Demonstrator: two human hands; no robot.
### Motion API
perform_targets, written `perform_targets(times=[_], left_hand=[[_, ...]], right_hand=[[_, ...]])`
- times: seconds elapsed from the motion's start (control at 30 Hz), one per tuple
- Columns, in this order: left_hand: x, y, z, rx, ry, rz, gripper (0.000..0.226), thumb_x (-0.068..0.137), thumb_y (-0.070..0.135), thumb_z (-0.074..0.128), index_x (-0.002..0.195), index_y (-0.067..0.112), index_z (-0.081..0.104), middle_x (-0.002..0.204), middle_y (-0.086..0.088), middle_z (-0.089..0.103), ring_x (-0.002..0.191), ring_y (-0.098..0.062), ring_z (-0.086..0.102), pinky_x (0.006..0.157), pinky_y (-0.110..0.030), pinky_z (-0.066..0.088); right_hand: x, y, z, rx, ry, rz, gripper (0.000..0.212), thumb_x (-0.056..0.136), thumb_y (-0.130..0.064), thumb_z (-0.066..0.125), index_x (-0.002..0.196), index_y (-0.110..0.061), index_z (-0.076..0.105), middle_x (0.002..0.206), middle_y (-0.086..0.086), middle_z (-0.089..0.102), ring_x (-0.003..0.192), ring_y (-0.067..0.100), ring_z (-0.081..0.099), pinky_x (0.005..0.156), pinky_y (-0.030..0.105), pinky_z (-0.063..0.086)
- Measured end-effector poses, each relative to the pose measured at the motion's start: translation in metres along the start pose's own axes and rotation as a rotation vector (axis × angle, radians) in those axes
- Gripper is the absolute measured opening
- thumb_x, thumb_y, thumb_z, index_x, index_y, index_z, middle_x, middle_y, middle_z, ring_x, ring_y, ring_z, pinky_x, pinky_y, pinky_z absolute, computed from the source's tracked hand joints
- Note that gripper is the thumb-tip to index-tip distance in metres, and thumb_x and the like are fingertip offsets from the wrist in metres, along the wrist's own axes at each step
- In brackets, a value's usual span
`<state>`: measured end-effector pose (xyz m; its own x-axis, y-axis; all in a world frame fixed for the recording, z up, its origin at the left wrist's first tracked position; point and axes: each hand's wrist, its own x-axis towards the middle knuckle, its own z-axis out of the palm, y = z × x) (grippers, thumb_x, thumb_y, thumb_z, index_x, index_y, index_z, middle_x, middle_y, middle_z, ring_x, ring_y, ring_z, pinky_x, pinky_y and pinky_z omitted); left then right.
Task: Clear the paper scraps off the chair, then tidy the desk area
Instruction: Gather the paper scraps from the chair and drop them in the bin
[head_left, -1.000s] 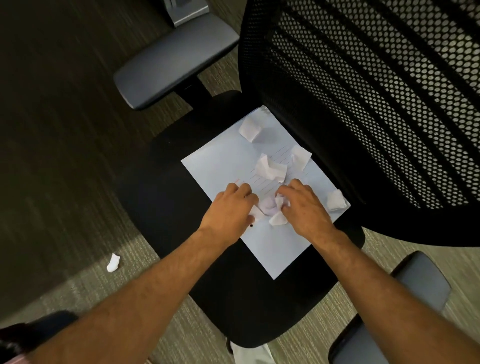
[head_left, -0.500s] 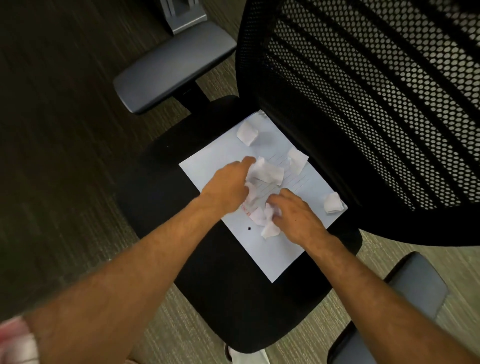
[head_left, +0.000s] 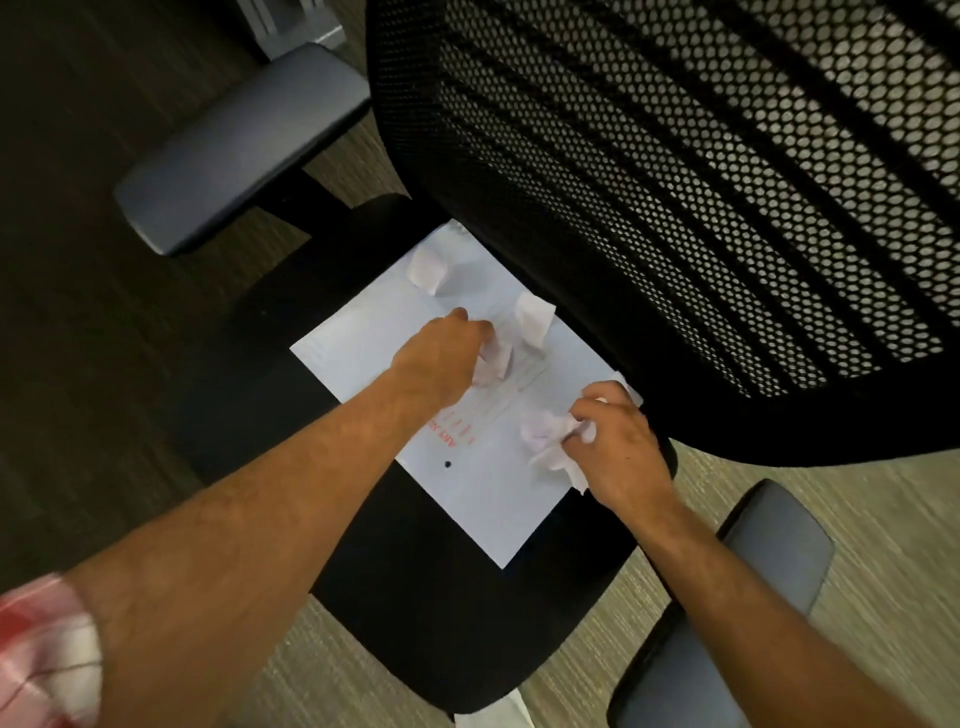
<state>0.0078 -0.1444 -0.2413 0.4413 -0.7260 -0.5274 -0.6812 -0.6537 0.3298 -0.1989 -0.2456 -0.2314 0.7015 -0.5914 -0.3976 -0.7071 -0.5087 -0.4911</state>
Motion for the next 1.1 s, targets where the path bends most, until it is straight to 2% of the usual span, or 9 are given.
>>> perform_targets(times=[0.13, 0.2, 0.4, 0.57, 0.67, 0.8, 0.9, 1.0, 1.1], left_hand=[[-0.006, -0.005, 0.008, 0.0, 0.043, 0.003, 0.043, 0.092, 0.007, 0.067, 0.131, 0.02, 0.055, 0.115, -0.008, 0.051, 0.097, -0.028, 0.059, 0.082, -0.039, 0.055], [-0.009, -0.009, 0.01, 0.001, 0.058, -0.002, 0.039, 0.091, 0.006, 0.068, 0.126, 0.02, 0.059, 0.113, -0.006, 0.051, 0.094, -0.027, 0.059, 0.081, -0.04, 0.056], [-0.033, -0.022, 0.015, -0.037, 0.118, -0.02, 0.03, 0.09, 0.007, 0.07, 0.118, 0.018, 0.064, 0.104, -0.001, 0.047, 0.081, -0.021, 0.056, 0.073, -0.037, 0.057], [-0.062, -0.042, 0.016, -0.164, 0.163, -0.056, 0.027, 0.096, 0.007, 0.061, 0.122, 0.014, 0.064, 0.113, -0.005, 0.05, 0.088, -0.024, 0.061, 0.083, -0.038, 0.056], [-0.087, -0.06, 0.013, -0.236, 0.183, -0.084, 0.025, 0.1, 0.011, 0.055, 0.123, 0.016, 0.065, 0.111, -0.003, 0.05, 0.089, -0.025, 0.06, 0.083, -0.039, 0.054], [-0.122, -0.087, 0.009, -0.281, 0.235, -0.12, 0.026, 0.099, 0.009, 0.055, 0.122, 0.018, 0.065, 0.113, -0.001, 0.05, 0.092, -0.024, 0.059, 0.079, -0.037, 0.052], [-0.148, -0.113, 0.008, -0.354, 0.274, -0.157, 0.024, 0.099, 0.012, 0.057, 0.119, 0.021, 0.067, 0.11, 0.004, 0.049, 0.092, -0.018, 0.056, 0.074, -0.029, 0.045], [-0.179, -0.146, 0.012, -0.422, 0.323, -0.215, 0.021, 0.097, 0.015, 0.06, 0.113, 0.023, 0.069, 0.104, 0.002, 0.051, 0.088, -0.018, 0.057, 0.073, -0.028, 0.043], [-0.218, -0.184, 0.021, -0.495, 0.375, -0.274, 0.019, 0.097, 0.016, 0.058, 0.109, 0.023, 0.072, 0.101, 0.001, 0.052, 0.086, -0.018, 0.058, 0.069, -0.026, 0.043]], right_hand=[[-0.003, 0.013, -0.008, 0.013, 0.11, 0.147, 0.007, 0.086, -0.002, 0.068, 0.092, -0.003, 0.071, 0.143, 0.007, 0.049, 0.12, 0.028, 0.055, 0.095, 0.044, 0.05], [-0.001, 0.015, -0.006, 0.017, 0.118, 0.186, 0.011, 0.087, -0.001, 0.067, 0.097, -0.002, 0.071, 0.144, 0.009, 0.049, 0.125, 0.031, 0.053, 0.099, 0.047, 0.049], [0.007, 0.009, 0.009, -0.11, 0.105, 0.193, 0.022, 0.088, 0.001, 0.064, 0.109, 0.003, 0.068, 0.129, 0.017, 0.057, 0.117, 0.036, 0.056, 0.094, 0.041, 0.048], [0.002, -0.012, 0.028, -0.118, 0.149, 0.064, 0.009, 0.088, 0.006, 0.06, 0.094, 0.003, 0.067, 0.097, 0.014, 0.064, 0.092, 0.031, 0.066, 0.071, 0.021, 0.043], [0.001, -0.029, 0.035, -0.105, 0.17, 0.018, 0.008, 0.087, 0.007, 0.061, 0.086, 0.003, 0.068, 0.081, 0.005, 0.054, 0.079, 0.03, 0.065, 0.063, 0.021, 0.039], [-0.009, -0.066, 0.047, -0.029, 0.143, -0.067, 0.01, 0.087, 0.003, 0.061, 0.079, 0.001, 0.065, 0.081, 0.007, 0.06, 0.072, 0.026, 0.061, 0.061, 0.032, 0.048], [-0.023, -0.105, 0.06, 0.04, 0.123, -0.149, 0.01, 0.09, -0.004, 0.065, 0.08, -0.004, 0.067, 0.081, 0.003, 0.06, 0.067, 0.015, 0.056, 0.057, 0.012, 0.04], [-0.034, -0.151, 0.083, 0.138, 0.084, -0.159, 0.006, 0.091, -0.012, 0.067, 0.086, -0.01, 0.069, 0.085, -0.001, 0.06, 0.069, 0.006, 0.054, 0.058, 0.008, 0.037], [-0.048, -0.194, 0.114, 0.175, 0.031, -0.137, 0.006, 0.091, -0.018, 0.068, 0.091, -0.012, 0.068, 0.087, -0.004, 0.061, 0.071, 0.004, 0.055, 0.06, 0.01, 0.035]])
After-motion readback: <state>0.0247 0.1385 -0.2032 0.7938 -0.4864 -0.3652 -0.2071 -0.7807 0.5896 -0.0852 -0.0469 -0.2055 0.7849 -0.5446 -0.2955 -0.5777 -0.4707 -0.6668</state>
